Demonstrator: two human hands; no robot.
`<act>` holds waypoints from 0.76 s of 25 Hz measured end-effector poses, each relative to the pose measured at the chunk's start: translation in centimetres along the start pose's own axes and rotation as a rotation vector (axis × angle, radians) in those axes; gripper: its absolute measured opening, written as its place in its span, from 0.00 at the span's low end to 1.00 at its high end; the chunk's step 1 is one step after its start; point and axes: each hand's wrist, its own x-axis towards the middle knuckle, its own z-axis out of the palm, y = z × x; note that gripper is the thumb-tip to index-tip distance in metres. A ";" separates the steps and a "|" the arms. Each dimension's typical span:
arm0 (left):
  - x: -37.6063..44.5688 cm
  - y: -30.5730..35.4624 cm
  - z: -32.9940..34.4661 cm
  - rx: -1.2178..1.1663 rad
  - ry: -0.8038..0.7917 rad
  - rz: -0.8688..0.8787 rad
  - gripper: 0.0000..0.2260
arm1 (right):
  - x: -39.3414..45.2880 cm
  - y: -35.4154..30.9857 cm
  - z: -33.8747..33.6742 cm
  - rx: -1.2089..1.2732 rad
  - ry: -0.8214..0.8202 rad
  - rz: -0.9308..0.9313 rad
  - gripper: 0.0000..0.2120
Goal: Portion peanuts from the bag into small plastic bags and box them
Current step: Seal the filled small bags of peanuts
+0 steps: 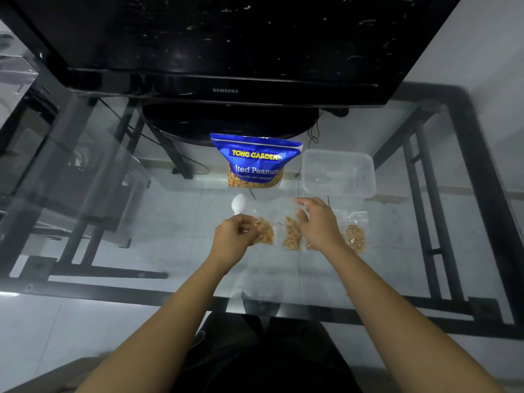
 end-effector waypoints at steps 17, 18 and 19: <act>-0.5 0.9 3.1 0.162 -0.060 0.186 0.18 | -1.6 1.4 -0.2 0.361 -0.018 -0.088 0.05; -0.4 1.3 3.5 0.087 -0.113 0.165 0.16 | -1.9 1.1 -0.5 0.427 -0.014 -0.080 0.06; -0.4 1.6 3.7 0.053 -0.128 0.196 0.13 | -2.2 0.9 -0.8 0.476 0.008 -0.072 0.08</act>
